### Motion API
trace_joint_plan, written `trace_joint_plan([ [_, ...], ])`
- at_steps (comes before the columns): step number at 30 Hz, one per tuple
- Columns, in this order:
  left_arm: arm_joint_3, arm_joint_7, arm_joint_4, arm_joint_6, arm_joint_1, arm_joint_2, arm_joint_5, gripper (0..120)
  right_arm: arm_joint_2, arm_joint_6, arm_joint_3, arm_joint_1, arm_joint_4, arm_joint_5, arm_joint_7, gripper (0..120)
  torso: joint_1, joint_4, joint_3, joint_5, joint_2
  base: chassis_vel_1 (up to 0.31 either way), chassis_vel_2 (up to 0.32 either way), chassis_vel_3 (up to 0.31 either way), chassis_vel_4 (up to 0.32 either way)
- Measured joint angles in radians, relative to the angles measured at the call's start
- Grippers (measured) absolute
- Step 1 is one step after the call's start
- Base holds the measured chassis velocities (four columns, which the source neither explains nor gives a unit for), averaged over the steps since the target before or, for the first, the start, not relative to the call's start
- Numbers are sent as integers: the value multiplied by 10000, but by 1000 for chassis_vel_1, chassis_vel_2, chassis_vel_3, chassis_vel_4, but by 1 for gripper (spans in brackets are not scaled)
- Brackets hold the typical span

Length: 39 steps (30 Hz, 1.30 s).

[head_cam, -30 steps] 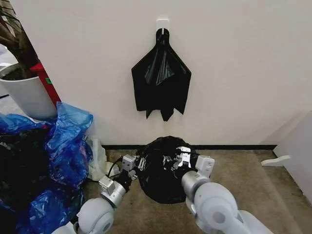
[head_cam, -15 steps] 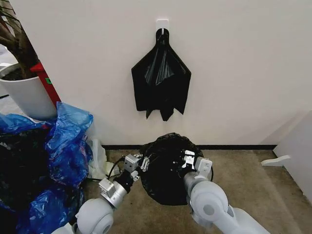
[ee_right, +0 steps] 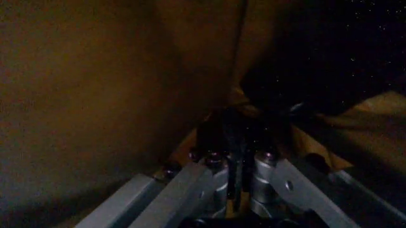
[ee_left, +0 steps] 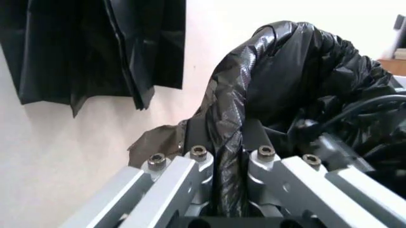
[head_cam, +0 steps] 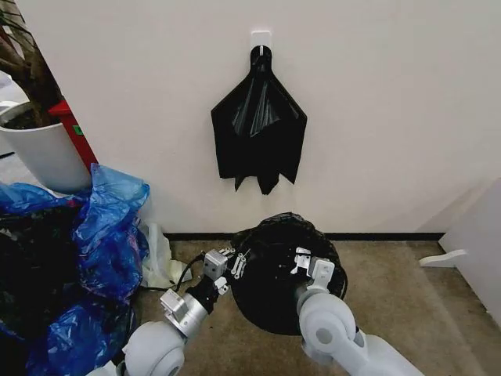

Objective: Place the garbage bag over the trash bin.

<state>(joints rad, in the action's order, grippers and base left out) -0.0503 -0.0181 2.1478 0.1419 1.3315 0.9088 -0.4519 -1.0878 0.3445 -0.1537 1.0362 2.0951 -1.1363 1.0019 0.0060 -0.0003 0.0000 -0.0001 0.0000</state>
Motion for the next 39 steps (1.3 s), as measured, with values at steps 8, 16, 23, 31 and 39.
trace_joint_plan([
  [8, 70, 401, 54, 217, 85, -1, -12, 4, -41, -11, 7, -248, -385, -115, 8, 0, 0, 0, 0, 0, 0, 0, 0, 0, 0],
  [16, 224, 840, 105, 395, 149, -5, -6, 4, -43, -31, 96, -412, -761, -316, 67, 0, 0, 0, 0, 1, 0, 0, 0, 0, 0],
  [23, 397, 1108, 135, 409, 115, 10, -228, 4, -26, -39, 167, -456, -905, -338, 66, 0, 0, 1, 0, 1, 0, 0, 0, 0, 0],
  [31, 537, 1097, 36, 408, -58, 75, -415, 4, 163, -51, 270, -287, -572, -443, 94, 0, 0, -1, 0, 1, 0, 0, 0, 0, 0],
  [39, 569, 486, -627, 196, -386, 362, -376, 4, 570, -26, 151, -30, 270, -512, 136, 0, 0, 0, 0, 2, 0, 0, 0, 0, 0],
])
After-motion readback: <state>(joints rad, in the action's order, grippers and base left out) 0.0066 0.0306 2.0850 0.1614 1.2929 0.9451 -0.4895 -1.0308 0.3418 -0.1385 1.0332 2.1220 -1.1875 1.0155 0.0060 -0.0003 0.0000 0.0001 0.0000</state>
